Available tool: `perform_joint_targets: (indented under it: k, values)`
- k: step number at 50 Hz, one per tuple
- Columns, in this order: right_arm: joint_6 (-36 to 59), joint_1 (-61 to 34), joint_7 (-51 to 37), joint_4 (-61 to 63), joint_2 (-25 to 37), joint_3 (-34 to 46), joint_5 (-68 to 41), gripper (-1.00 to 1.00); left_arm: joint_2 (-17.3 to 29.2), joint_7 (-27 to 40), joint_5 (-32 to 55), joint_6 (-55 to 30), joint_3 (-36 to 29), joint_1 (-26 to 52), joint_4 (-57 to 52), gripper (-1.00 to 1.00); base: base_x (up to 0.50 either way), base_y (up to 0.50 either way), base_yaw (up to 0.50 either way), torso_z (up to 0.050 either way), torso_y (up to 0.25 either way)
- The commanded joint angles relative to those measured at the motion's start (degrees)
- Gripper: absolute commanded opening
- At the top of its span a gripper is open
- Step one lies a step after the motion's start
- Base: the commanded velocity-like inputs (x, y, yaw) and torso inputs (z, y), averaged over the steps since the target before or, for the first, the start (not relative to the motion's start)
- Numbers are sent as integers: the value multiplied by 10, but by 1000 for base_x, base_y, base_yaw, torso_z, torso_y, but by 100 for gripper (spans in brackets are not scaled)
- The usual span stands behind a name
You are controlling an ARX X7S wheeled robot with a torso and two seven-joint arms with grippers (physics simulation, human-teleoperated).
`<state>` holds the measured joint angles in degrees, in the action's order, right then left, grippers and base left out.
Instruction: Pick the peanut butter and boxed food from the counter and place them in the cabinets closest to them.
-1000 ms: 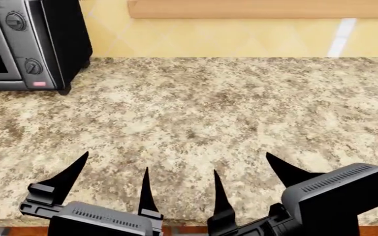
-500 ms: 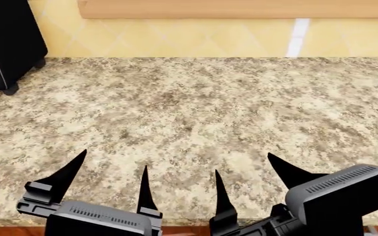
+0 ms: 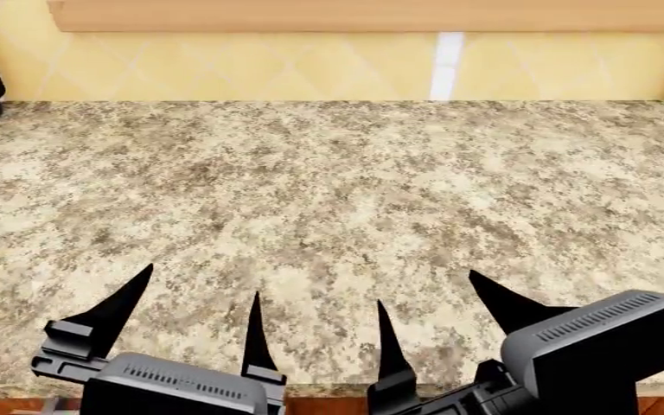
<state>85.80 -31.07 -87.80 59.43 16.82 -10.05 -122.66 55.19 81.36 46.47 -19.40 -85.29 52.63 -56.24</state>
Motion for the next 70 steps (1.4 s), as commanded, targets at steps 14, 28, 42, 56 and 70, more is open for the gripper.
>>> perform_joint_targets:
  k: [14,28,42,56,70]
  values:
    - [-4,-3,1,-1,1,7,4,100,-3,-7,3,-3,4,1,4,100,-1,-500,0,0,0]
    - [4,2,10,-2,-5,4,13,100,-1,-11,-2,2,5,-4,7,100,-1,-500,0,0,0]
    - [14,10,23,-3,-11,-7,20,100,0,-10,-5,3,6,-8,7,100,-2,-500,0,0,0]
    - [13,8,21,-2,-11,-3,21,100,1,-11,-3,1,9,-7,5,100,-2,-500,0,0,0]
    - [6,4,17,-3,-6,1,17,100,-3,-12,1,-5,10,-6,5,100,-2,-500,0,0,0]
